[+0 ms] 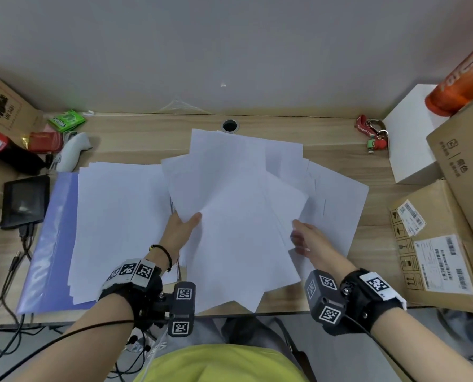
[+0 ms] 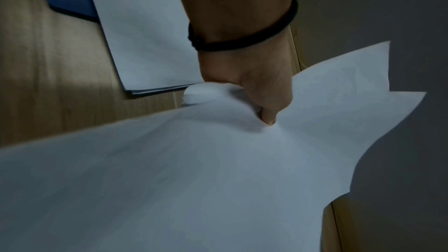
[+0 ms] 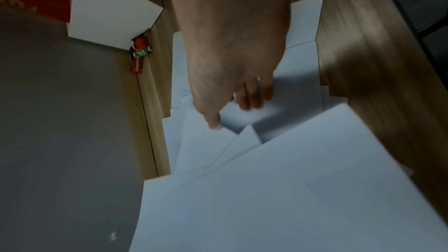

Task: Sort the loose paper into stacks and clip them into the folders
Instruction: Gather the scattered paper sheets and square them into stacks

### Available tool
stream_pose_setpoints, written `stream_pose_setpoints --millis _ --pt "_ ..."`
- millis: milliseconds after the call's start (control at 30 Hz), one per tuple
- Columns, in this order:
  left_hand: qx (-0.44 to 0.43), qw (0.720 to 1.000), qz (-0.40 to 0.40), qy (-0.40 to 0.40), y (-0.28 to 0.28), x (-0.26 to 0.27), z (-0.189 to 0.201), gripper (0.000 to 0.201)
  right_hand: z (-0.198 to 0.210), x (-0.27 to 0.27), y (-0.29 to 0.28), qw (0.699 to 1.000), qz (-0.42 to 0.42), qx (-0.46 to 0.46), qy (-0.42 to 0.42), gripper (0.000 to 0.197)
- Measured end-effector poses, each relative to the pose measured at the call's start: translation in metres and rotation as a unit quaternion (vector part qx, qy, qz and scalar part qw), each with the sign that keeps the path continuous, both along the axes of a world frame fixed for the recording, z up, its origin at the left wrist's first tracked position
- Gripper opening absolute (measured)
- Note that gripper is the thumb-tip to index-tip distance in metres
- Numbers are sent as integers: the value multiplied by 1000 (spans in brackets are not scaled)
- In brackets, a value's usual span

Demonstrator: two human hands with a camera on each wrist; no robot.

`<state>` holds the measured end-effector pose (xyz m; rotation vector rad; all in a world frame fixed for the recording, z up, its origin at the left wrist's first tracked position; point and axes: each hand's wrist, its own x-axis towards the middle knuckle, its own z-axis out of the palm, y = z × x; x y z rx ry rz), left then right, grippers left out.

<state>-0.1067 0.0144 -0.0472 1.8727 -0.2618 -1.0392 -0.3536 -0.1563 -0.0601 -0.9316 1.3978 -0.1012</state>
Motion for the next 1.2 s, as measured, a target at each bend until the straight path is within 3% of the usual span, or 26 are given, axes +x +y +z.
stream_pose_setpoints --millis 133,200,367,567,700,767,867,1000,1067,1200 --pt "-7 999 -23 34 3 -1 -2 60 11 10 1 997 -4 46 -56 29" --pt "3 998 -55 35 3 2 -5 72 18 13 1 996 -5 32 -79 24" --pt "-11 995 -80 60 0 13 -3 76 44 13 -9 995 40 -41 -83 19" --pt "-50 988 -143 19 -24 6 26 52 65 23 -19 987 42 -45 -147 29" --pt "-121 990 -74 2 -44 9 56 47 97 32 -34 957 20 -45 -285 54" --pt "-165 986 -34 -2 -52 13 77 39 110 35 -40 954 27 -90 -285 62" --pt "-181 982 -36 -29 -57 20 92 30 120 41 -39 943 56 -171 -279 32" --pt "-130 984 -109 -48 -51 12 88 41 112 48 -19 953 105 -213 -189 44" --pt "-138 985 -93 -41 -50 7 88 38 107 47 -13 956 125 -210 -160 41" --pt "-181 981 -52 -45 -50 11 98 34 114 52 -20 949 94 -227 -198 50"
